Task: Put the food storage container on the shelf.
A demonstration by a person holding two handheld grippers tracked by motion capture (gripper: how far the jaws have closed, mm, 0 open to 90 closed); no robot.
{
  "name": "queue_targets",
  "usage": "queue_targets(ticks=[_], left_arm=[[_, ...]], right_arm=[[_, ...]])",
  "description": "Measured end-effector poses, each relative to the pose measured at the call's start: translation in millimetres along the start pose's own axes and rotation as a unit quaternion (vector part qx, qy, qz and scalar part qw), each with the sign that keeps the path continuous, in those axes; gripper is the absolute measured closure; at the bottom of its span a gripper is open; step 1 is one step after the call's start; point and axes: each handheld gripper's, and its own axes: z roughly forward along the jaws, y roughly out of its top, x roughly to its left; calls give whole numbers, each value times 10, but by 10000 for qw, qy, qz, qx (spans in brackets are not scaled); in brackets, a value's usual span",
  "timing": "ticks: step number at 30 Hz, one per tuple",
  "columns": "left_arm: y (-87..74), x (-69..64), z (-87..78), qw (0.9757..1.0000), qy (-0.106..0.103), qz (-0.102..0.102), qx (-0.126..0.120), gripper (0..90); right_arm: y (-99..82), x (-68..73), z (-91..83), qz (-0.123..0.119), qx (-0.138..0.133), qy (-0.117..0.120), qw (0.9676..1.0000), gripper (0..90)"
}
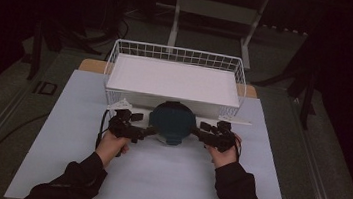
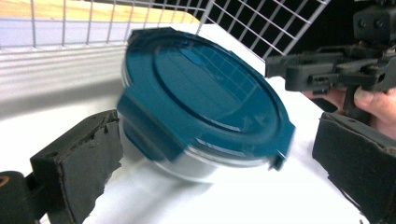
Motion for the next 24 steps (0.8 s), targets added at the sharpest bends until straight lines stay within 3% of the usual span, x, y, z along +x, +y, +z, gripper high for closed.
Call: queue_targets(ticks=[2, 8, 11, 17, 24], left_arm=[[-19, -40, -36, 9999, -41, 59, 105, 17], [-25, -187, -178, 9995, -141, 224, 143, 9], [-27, -277, -279, 9992, -117, 374, 110, 9], [-74, -341, -398, 9991, -180, 363, 87, 10], [-145, -362, -483, 9983, -142, 571, 51, 10]], right_arm=[[-2, 40, -57, -80, 19, -57, 10000, 469], [-45, 179, -153, -158, 104, 88, 9998, 540], [-111, 303, -184, -159, 251, 305, 9991, 670], [-199, 465, -151, -303, 482, 552, 9969, 898], [-278, 605, -13, -465, 716, 690, 9940, 900]])
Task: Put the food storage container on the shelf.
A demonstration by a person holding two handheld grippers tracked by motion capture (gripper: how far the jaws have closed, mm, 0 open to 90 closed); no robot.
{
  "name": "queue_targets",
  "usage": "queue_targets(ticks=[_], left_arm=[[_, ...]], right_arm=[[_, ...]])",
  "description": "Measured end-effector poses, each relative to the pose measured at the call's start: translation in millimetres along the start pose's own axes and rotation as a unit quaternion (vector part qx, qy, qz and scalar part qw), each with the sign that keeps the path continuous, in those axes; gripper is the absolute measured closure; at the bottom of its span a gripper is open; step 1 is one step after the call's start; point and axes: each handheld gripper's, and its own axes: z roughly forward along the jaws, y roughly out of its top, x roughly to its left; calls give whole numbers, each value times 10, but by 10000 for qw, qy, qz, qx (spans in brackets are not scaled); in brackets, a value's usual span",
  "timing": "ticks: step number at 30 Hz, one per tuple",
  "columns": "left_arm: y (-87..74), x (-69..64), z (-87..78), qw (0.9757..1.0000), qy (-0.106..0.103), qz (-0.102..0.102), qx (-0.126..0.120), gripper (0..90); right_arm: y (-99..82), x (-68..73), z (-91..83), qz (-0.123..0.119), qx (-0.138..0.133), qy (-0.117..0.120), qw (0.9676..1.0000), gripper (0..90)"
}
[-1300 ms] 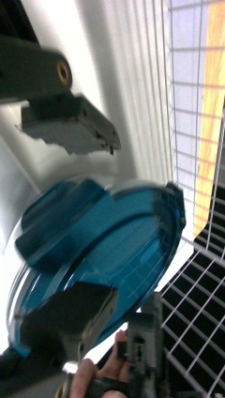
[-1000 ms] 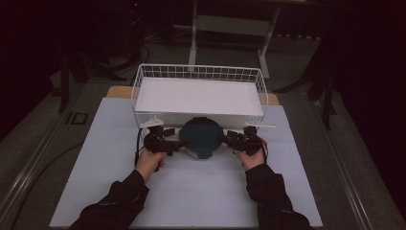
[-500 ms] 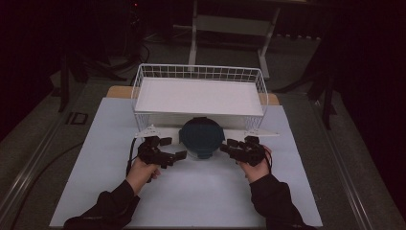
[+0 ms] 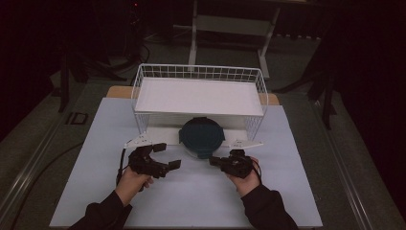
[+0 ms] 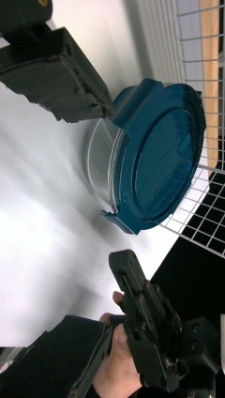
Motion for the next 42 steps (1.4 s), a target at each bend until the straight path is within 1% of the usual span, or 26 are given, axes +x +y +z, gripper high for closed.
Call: queue_targets(ticks=[1, 3, 5, 8, 11, 12, 15, 17, 20, 22, 26, 28, 29, 31, 32, 33, 38, 42], left_arm=[[-10, 0, -5, 10000, 8, 37, -20, 10], [-24, -1, -3, 10000, 10, 48, 17, 10], [-37, -4, -3, 10000, 15, 51, 7, 10], [-58, -4, -4, 9999, 47, 92, -4, 10], [-77, 9, -3, 10000, 57, 69, -21, 10], [-78, 10, -3, 9999, 75, 79, -18, 10], [-77, 10, -6, 9999, 94, 118, -37, 10], [-78, 15, -7, 9999, 89, 99, -68, 10], [-85, 21, -6, 9999, 98, 96, -66, 10], [-90, 26, -5, 9999, 101, 78, -77, 10], [-95, 25, -17, 9999, 99, 100, -82, 10], [-98, 22, -23, 9998, 103, 106, -101, 10], [-102, 22, -29, 9998, 125, 120, -91, 10], [-108, 23, -32, 9998, 121, 102, -111, 10], [-108, 23, -32, 9998, 121, 102, -111, 10], [-110, 21, -29, 9998, 138, 126, -92, 10], [-116, 19, -22, 9998, 131, 134, -77, 10], [-125, 18, -12, 9998, 127, 147, -35, 10]], right_arm=[[-3, 0, 25, 5, 23, 19, 10000, 900], [-7, -2, 66, -6, 53, -14, 10000, 900], [-6, -11, 103, 34, 90, 2, 10000, 900], [6, -21, 155, 12, 122, -55, 9999, 900], [24, -47, 213, 2, 132, -116, 9998, 900], [30, -58, 229, 35, 100, -34, 9999, 900], [65, -43, 268, -50, 98, -90, 9999, 900], [87, -50, 296, -32, 110, -53, 9999, 900], [110, -62, 343, -85, 119, -90, 9999, 900], [122, -88, 377, -54, 149, -119, 9998, 900], [153, -152, 426, 35, 102, -207, 9997, 900], [161, -163, 432, 42, 88, -231, 9997, 900], [190, -197, 454, 82, 60, -264, 9996, 900], [217, -211, 476, 105, 22, -277, 9996, 900], [217, -211, 476, 105, 22, -277, 9996, 900], [251, -209, 504, 30, -6, -343, 9994, 900], [299, -230, 547, 49, -39, -372, 9993, 900], [340, -252, 593, 17, -81, -469, 9989, 900]])
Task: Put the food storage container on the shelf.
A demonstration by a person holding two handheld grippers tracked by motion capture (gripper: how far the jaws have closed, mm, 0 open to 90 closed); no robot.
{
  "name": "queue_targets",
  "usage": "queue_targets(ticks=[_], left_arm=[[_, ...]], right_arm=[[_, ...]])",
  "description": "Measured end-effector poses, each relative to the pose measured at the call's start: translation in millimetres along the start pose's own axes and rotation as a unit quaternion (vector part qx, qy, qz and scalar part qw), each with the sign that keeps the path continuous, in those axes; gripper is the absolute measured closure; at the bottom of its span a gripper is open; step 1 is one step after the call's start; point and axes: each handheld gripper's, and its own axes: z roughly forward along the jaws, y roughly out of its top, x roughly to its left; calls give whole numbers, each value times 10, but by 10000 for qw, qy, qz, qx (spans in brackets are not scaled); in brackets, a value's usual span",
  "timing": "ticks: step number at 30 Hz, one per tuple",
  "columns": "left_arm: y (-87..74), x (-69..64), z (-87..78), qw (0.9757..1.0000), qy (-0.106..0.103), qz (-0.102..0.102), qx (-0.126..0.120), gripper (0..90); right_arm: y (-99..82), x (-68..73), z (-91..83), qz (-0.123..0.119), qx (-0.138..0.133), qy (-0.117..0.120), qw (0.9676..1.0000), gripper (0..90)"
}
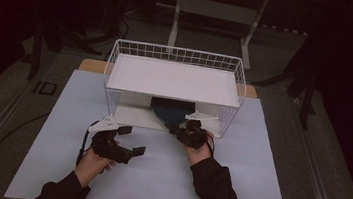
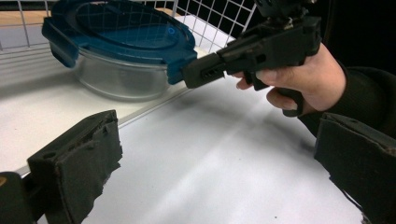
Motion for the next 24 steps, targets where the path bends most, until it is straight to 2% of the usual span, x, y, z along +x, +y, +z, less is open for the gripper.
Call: queue_targets(ticks=[5, 10, 14, 18, 24], left_arm=[[1, -5, -2, 10000, -22, -12, -22, 10], [0, -1, 0, 10000, -29, -23, -20, 10], [-9, -11, 7, 10000, 1, 25, 5, 10], [-1, -32, -8, 10000, -43, 56, -22, 10], [9, -56, -51, 9998, -27, 145, -107, 10]], right_arm=[[29, -27, 29, 24, -34, -96, 9999, 900], [32, -72, 40, 181, -56, -44, 9998, 900], [27, -65, 43, 195, -54, -43, 9998, 899], [4, -25, 0, 167, -74, 32, 9998, 860], [-111, 134, -139, -40, -89, 250, 9996, 629]])
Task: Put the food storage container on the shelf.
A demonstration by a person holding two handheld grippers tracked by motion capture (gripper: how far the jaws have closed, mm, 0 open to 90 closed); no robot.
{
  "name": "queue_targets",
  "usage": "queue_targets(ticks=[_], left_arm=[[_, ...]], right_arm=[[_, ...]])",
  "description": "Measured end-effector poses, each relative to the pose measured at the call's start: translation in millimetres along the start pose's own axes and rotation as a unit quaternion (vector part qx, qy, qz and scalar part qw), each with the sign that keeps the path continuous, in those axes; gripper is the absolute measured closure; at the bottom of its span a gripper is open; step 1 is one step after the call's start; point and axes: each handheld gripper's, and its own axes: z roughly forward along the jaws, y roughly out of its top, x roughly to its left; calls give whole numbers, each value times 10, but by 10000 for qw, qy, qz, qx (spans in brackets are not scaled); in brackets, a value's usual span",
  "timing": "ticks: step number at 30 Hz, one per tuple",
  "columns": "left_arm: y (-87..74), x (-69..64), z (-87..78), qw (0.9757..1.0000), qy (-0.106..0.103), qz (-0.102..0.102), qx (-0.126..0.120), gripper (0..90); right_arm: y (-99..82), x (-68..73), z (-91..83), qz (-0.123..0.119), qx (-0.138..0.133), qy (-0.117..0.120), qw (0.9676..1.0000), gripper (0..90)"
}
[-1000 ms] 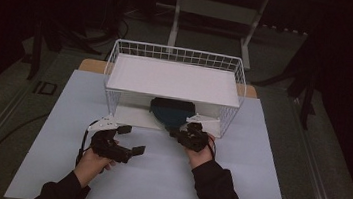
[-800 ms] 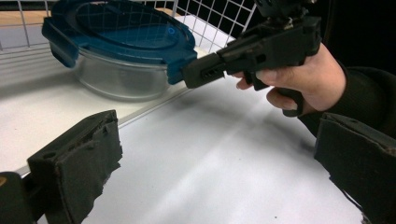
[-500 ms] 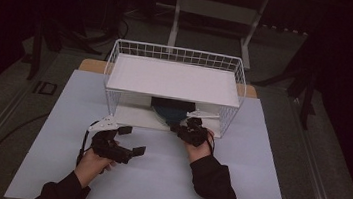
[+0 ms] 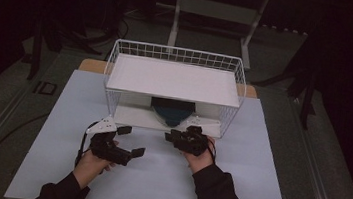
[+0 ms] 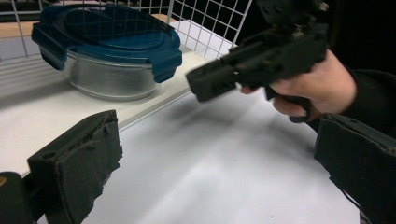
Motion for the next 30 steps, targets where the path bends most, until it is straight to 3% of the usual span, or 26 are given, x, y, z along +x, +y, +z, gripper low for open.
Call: queue_targets(ticks=[3, 4, 5, 6, 7, 12, 17, 23, 30], left_arm=[[-18, -10, -23, 10000, 1, 44, 16, 9], [-18, -10, -23, 10000, 1, 44, 16, 10], [-17, -19, -34, 9999, 21, 100, 23, 10], [-17, -19, -34, 9999, 21, 100, 23, 10], [-18, -26, -41, 10000, -1, 90, -12, 10], [-32, -41, -48, 9998, -51, 179, -2, 10], [-73, -63, -50, 9996, -147, 245, 42, 10], [-78, -88, -65, 9992, -202, 337, 25, 10], [-99, -86, -43, 9991, -227, 366, 60, 9]], right_arm=[[-72, 67, -68, -81, -102, 92, 9999, 481], [-72, 67, -68, -81, -102, 92, 9999, 481], [-104, 95, -111, -66, -138, 161, 9998, 378], [-104, 95, -111, -66, -138, 161, 9998, 378], [-136, 107, -159, -54, -175, 208, 9996, 271], [-235, 113, -260, 67, -232, 279, 9993, 236], [-379, 119, -418, -92, -264, 135, 9995, 216], [-473, 103, -574, -27, -337, 74, 9994, 212], [-570, 100, -593, -135, -161, -53, 9998, 211]])
